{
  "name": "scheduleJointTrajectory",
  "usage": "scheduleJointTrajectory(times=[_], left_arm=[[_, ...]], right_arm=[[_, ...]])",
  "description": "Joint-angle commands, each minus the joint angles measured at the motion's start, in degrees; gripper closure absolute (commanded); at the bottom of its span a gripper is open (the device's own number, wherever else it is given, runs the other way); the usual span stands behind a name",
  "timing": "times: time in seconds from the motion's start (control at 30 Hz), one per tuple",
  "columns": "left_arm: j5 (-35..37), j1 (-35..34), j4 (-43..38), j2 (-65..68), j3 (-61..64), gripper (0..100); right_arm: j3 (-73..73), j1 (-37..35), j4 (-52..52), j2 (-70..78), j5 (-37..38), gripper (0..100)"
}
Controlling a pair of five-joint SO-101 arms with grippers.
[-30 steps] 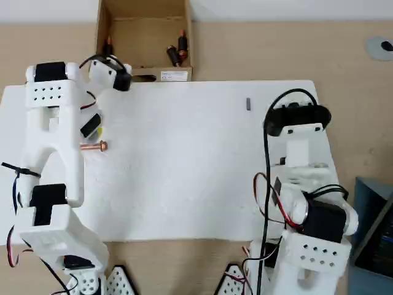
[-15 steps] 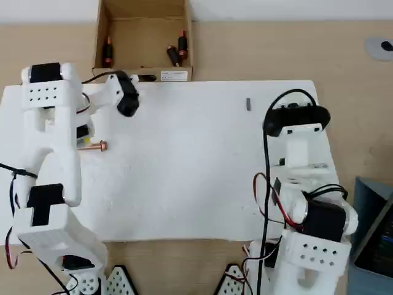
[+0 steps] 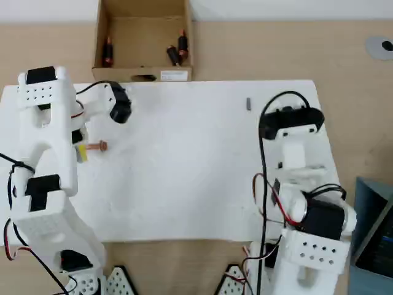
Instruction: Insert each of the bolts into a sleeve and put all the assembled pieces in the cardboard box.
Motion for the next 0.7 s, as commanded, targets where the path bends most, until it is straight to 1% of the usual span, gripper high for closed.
scheduleJointTrajectory(times=[0.0, 0.43, 0.67], left_arm=[[-6.5, -0.1, -2.2, 0.6, -0.5, 89], [-6.2, 2.0, -11.6, 4.6, -0.4, 88], [-6.2, 3.6, -14.2, 7.2, -0.5, 88]], right_arm=[[-0.1, 0.6, -0.7, 0.0, 0.6, 98.8], [-0.1, 0.3, -0.7, 0.0, 0.6, 98.8], [-0.1, 0.2, -0.7, 0.0, 0.6, 98.8]])
